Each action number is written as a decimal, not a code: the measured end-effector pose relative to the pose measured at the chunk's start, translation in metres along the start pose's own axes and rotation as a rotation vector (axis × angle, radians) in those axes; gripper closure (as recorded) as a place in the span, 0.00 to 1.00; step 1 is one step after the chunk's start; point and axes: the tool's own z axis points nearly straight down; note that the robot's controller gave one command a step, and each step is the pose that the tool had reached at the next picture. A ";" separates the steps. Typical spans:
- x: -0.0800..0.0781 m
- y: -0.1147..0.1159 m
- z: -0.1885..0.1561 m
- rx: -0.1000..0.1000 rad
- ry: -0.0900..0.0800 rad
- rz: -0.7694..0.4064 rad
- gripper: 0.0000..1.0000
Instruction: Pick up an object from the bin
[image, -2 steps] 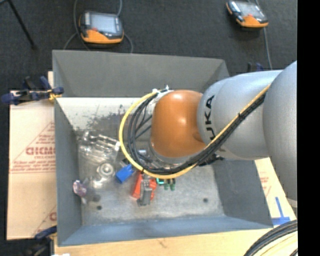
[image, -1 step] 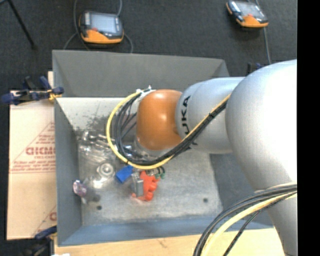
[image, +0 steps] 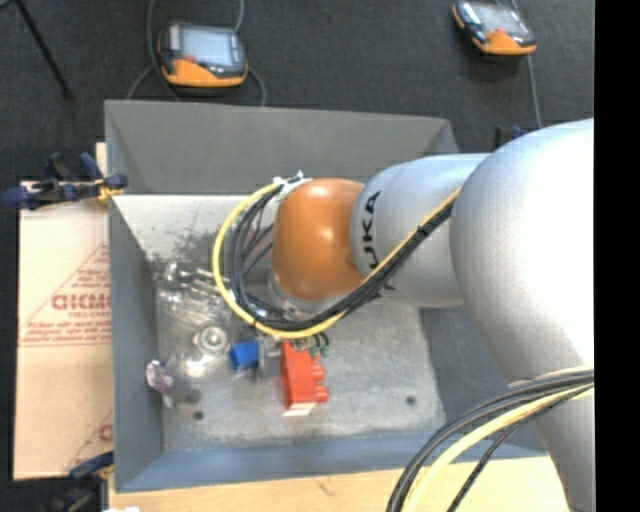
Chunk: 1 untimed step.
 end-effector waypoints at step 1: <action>0.008 -0.011 -0.187 0.004 -0.005 -0.321 1.00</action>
Offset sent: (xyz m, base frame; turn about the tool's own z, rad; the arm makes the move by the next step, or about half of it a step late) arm -0.0096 -0.0121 0.1824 -0.3225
